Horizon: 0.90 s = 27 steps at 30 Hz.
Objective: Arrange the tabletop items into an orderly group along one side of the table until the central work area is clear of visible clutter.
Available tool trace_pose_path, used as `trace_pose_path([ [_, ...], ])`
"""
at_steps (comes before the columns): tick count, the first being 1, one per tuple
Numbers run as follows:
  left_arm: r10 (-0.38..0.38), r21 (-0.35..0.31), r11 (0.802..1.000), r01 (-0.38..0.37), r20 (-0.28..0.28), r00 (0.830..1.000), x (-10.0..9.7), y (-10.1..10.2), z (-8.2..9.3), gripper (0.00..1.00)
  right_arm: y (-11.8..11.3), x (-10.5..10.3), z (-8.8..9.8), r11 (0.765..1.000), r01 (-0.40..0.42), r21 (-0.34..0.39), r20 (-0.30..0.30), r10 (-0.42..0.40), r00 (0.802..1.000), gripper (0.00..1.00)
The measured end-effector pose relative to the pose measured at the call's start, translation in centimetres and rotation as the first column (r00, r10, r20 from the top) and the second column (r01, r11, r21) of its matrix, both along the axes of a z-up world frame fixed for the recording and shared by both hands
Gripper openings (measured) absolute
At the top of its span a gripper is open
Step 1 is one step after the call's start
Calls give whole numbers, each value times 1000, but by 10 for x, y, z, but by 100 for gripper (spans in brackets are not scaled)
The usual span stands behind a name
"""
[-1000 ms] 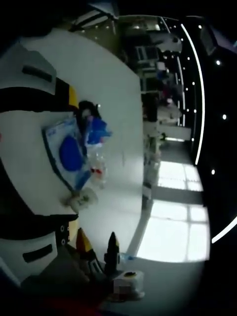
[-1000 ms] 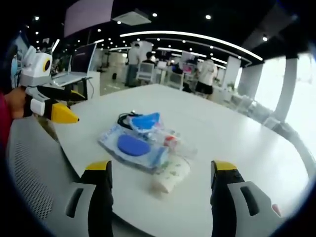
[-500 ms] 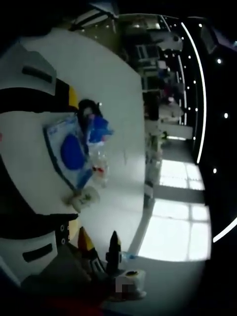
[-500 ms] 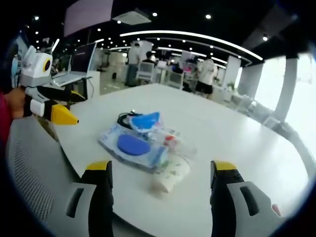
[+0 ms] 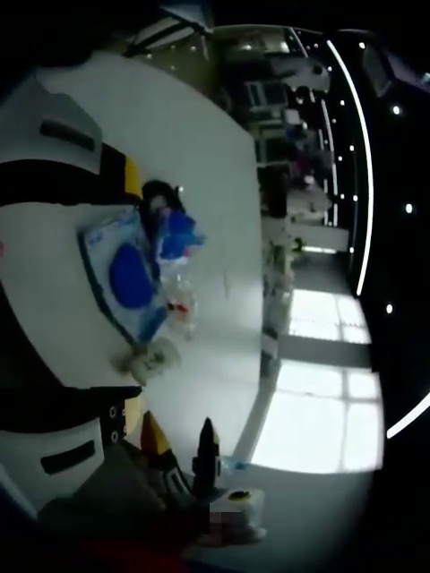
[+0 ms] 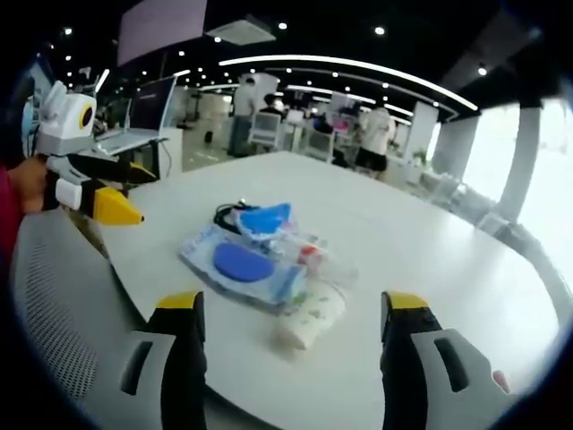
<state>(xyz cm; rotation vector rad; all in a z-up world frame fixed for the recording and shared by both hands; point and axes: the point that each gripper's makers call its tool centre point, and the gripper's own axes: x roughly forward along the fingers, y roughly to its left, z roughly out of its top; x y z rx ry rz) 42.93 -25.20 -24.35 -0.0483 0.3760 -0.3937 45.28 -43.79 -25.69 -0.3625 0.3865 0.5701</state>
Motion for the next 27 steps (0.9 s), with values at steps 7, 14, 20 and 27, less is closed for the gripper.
trace_pose_path([
  [7,0,2,1000,0,0,1000,0,0,0,79,0,0,1,1000,-1,2,2,1,1000,79],
  [14,-2,6,1000,2,-4,1000,0,0,-1,79,0,0,1,1000,0,5,3,0,1000,79],
  [20,-2,9,1000,2,-7,1000,-1,1,-2,79,1,-1,1,1000,-3,6,1,3,1000,78],
  [27,-1,9,1000,1,-10,1000,-1,1,-2,78,2,-2,0,1000,-8,5,-4,8,1000,77],
])
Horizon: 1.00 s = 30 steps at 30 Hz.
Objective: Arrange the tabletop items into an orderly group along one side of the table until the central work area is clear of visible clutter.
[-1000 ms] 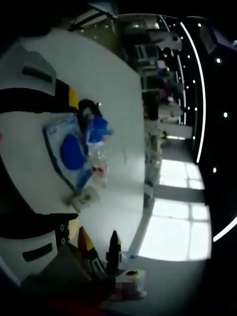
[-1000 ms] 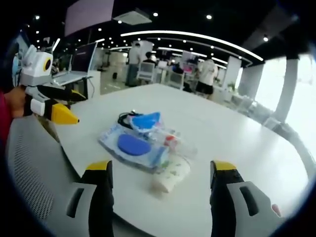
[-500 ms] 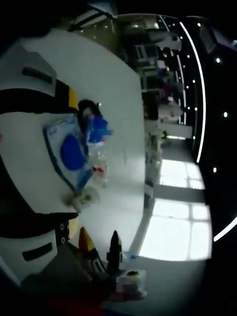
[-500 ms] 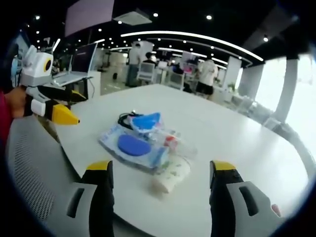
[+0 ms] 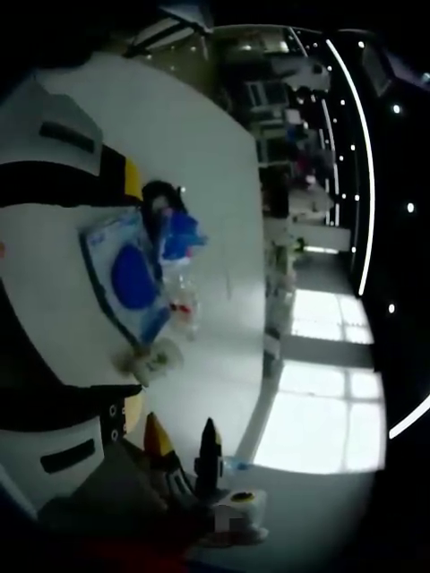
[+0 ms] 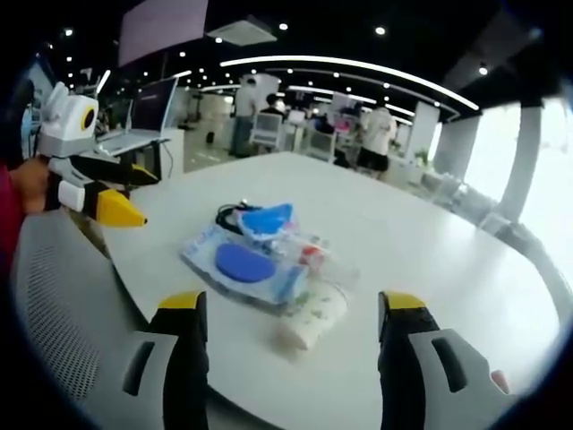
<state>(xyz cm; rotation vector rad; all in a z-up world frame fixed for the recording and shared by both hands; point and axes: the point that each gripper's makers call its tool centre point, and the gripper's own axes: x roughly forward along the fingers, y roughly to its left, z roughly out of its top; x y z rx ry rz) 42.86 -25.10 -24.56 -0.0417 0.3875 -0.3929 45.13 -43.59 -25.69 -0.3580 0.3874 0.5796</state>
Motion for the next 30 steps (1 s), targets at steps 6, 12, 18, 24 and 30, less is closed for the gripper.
trace_pose_path([
  [6,0,-1,1000,0,0,1000,0,0,0,78,1,-1,-1,1000,-3,-1,-6,3,1000,77],
  [12,-6,-9,1000,6,-2,1000,0,-1,1,78,6,-3,-3,999,-32,-15,-18,32,999,77],
  [18,-13,-5,1000,13,-6,1000,4,-2,2,78,8,3,2,999,-35,7,-25,36,999,76],
  [24,-6,-1,1000,6,4,1000,15,2,6,78,12,9,6,999,-41,13,-20,42,999,76],
  [30,-3,9,1000,3,26,1000,31,1,14,78,11,21,8,999,-47,24,-18,48,999,75],
])
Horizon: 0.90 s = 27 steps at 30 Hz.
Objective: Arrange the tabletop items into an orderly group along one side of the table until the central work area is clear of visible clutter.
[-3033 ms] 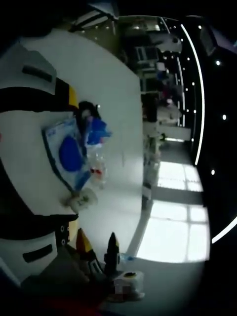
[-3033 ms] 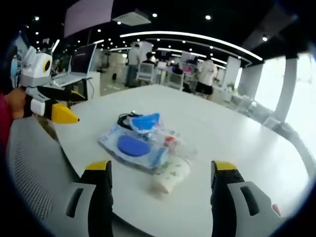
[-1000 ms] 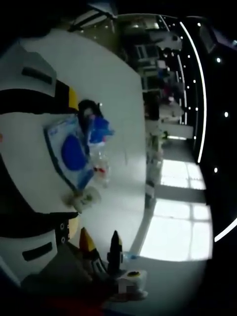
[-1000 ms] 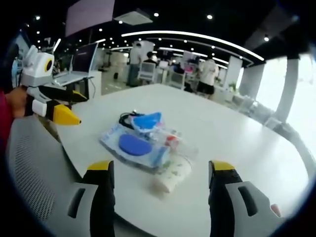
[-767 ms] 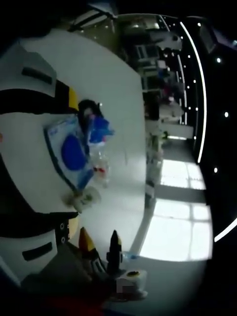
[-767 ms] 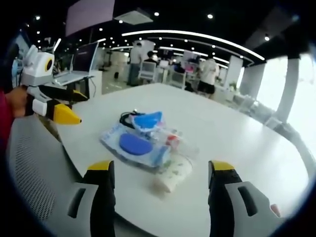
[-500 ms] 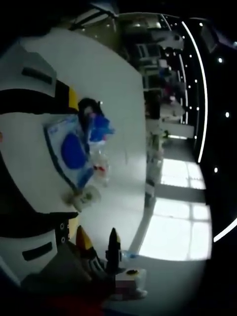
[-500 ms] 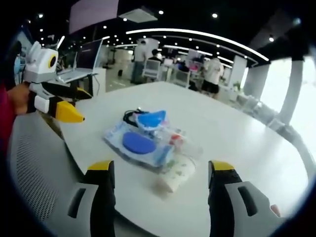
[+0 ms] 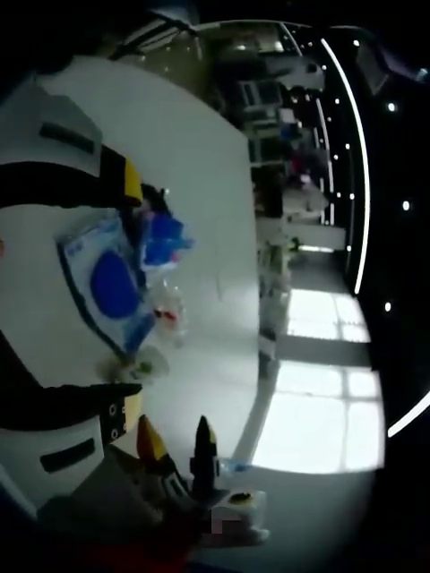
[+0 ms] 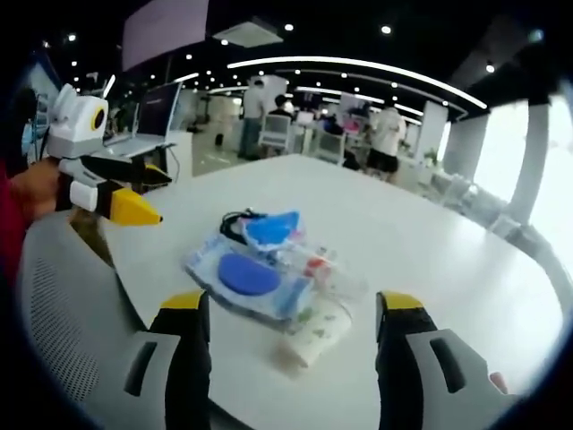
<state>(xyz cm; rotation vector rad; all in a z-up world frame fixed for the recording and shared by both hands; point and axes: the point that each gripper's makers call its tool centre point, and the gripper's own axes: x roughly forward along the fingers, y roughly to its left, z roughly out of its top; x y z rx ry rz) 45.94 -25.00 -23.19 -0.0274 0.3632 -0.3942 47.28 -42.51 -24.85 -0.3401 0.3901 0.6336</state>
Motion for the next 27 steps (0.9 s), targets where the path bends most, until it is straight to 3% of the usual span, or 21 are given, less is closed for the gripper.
trace_pose_path([
  [14,1,18,1000,-2,11,1000,29,-4,3,77,-4,33,15,1000,-24,15,22,24,999,71],
  [27,17,30,999,-17,0,1000,52,-1,1,76,9,65,34,998,-63,13,67,62,996,67],
])
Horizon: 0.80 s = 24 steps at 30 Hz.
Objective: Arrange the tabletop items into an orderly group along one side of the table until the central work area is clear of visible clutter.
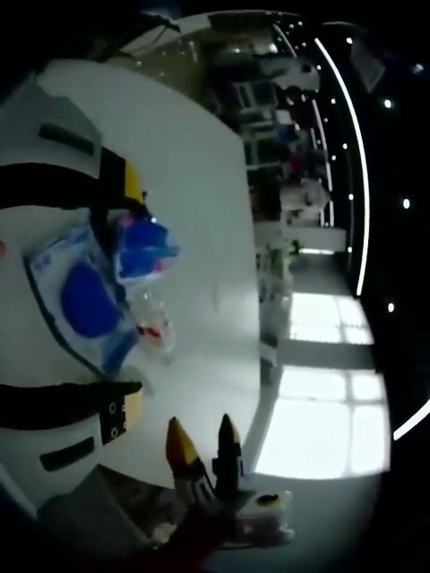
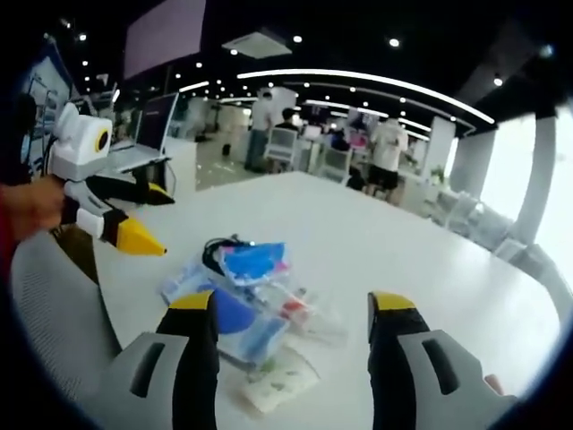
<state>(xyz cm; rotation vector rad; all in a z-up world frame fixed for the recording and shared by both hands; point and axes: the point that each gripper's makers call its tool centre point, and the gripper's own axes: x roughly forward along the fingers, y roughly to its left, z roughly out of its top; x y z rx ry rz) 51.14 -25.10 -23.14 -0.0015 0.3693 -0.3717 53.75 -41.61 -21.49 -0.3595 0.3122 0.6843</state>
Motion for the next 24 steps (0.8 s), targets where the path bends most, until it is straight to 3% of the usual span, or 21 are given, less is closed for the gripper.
trace_pose_path([
  [24,23,53,998,-19,-69,997,36,7,-29,71,30,62,-17,993,-117,-27,-25,116,993,59],
])
